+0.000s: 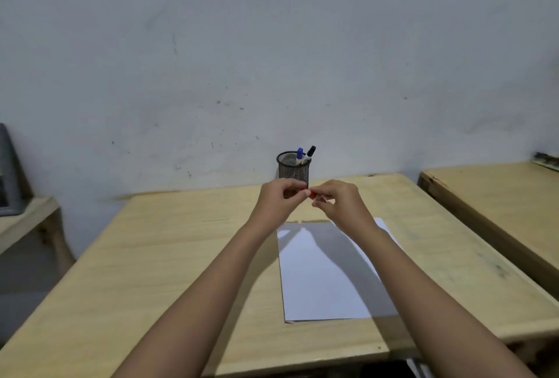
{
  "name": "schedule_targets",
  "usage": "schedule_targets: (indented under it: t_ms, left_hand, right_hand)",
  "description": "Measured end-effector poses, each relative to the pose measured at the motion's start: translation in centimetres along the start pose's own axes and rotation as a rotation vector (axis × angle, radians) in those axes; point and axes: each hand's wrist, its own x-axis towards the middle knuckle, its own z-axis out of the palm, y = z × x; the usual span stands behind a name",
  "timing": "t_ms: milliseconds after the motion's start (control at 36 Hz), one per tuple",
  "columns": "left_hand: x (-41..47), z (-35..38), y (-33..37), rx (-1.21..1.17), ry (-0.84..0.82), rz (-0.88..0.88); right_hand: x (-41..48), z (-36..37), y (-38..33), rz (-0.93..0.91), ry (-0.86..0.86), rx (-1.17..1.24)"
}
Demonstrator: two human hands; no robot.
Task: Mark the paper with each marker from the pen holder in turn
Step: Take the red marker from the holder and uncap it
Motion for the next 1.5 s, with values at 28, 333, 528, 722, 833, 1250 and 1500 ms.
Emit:
schedule_targets:
  t_ms: [28, 333, 528, 722, 833, 1250, 1500]
  left_hand:
    - [-0.1, 0.0, -0.2, 0.013, 0.014, -0.003]
    - [-0.4, -2.2, 0.3, -0.028, 0.132, 0.106]
    - [-1.4, -4.4, -0.5, -0.165, 0.205, 0.082]
    - [-2.8, -4.0, -2.0, -0.321, 0.268, -0.005]
    - [-3.2, -3.3, -2.2, -0.373, 0.283, -0.033]
    - [-3.1, -3.4, -2.7, -0.392, 0.143, -0.060]
    - [-3.2, -3.5, -2.5, -0.322, 0.113, -0.001]
  right_hand:
    - [0.0, 0.0, -0.1, -0.018, -0.018, -0.018]
    - [0.9, -1.1, -0.7, -0.091, -0.094, 0.017]
    - [0.3, -2.7, 0.3, 0.003, -0.120, 0.277]
    - [-0.7, -2.3, 0.9, 0.100, 0.059, 0.654]
    - [-1.1, -1.0, 0.5, 0.179, 0.171, 1.007]
    - [-1.2, 1.5, -1.1, 0.211, 0.050, 1.120]
    - [-1.1, 1.2, -1.3, 0.239, 0.037, 1.126]
